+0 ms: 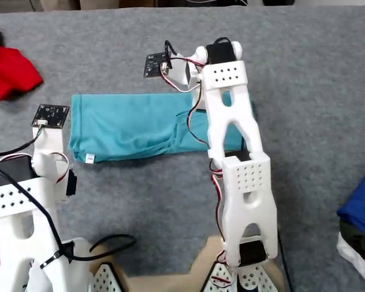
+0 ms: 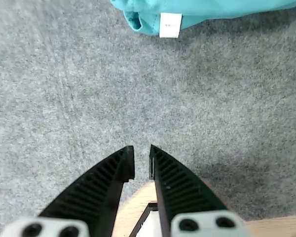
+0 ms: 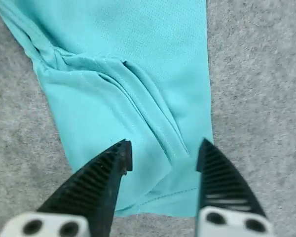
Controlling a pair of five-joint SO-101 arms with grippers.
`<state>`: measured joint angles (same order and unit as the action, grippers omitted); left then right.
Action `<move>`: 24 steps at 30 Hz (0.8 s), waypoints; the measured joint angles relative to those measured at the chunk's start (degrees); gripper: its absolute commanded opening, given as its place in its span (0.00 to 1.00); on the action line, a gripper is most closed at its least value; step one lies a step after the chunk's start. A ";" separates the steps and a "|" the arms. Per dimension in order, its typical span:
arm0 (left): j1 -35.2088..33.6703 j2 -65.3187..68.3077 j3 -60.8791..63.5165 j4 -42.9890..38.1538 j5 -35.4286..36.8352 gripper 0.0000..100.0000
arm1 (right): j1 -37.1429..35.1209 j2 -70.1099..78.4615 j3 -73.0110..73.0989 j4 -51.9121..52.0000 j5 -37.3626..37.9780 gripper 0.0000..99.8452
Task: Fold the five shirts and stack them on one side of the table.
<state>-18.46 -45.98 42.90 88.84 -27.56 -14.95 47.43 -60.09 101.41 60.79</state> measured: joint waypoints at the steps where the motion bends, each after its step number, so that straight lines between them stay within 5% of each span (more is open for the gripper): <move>1: 0.00 0.00 0.00 0.00 0.00 0.07 | 0.00 -0.53 0.97 0.00 -0.35 0.10; 5: 0.00 0.00 0.00 0.00 0.00 0.07 | 0.00 -3.43 8.18 0.00 -1.49 0.00; 14: 0.00 2.64 -4.66 -4.31 2.29 0.07 | 3.52 -6.42 14.51 0.00 -13.63 0.01; 24: 0.00 34.37 -34.46 2.99 8.26 0.08 | 4.13 -6.42 14.95 -7.12 -28.48 0.01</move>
<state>-18.46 -11.60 8.44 91.82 -19.30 -10.81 41.01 -45.14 94.29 32.31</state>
